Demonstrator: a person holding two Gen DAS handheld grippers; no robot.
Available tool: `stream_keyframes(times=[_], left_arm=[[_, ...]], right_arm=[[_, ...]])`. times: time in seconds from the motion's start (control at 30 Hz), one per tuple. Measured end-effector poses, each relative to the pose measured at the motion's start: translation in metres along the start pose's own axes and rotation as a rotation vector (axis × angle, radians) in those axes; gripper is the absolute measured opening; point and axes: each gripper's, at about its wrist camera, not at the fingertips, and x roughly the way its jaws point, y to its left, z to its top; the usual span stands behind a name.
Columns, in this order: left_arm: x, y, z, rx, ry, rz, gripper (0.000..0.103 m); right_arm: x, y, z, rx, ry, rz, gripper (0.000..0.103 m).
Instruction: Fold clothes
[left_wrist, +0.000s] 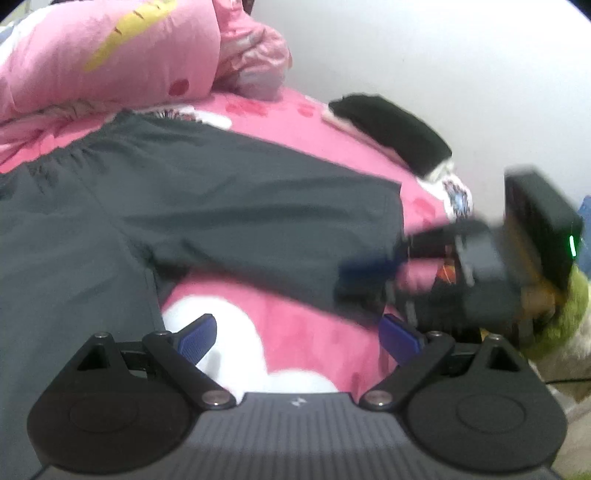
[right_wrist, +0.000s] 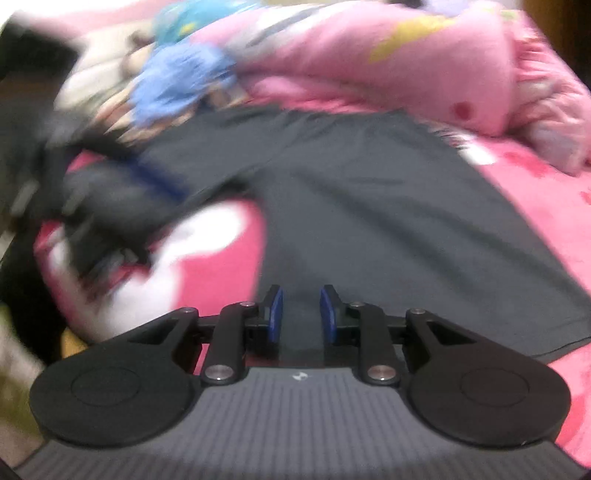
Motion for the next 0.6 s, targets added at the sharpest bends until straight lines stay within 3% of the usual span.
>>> stream_keyframes(times=[0.2,0.43,0.6], left_arm=[[0.031,-0.001,0.030,-0.006,-0.053,-0.042,0.096],[0.095,0.004,0.040,-0.048,0.028,-0.028,0.096],[0.093,-0.005,0.027,-0.016,0.061,0.002,0.098]], right_arm=[[-0.014,-0.005,-0.001,-0.002,0.015,0.054,0.021],[-0.047,-0.121,0.009,0.272,-0.146,-0.217,0.023],[-0.009,-0.208,0.011,0.370,-0.120,-0.308,0.024]])
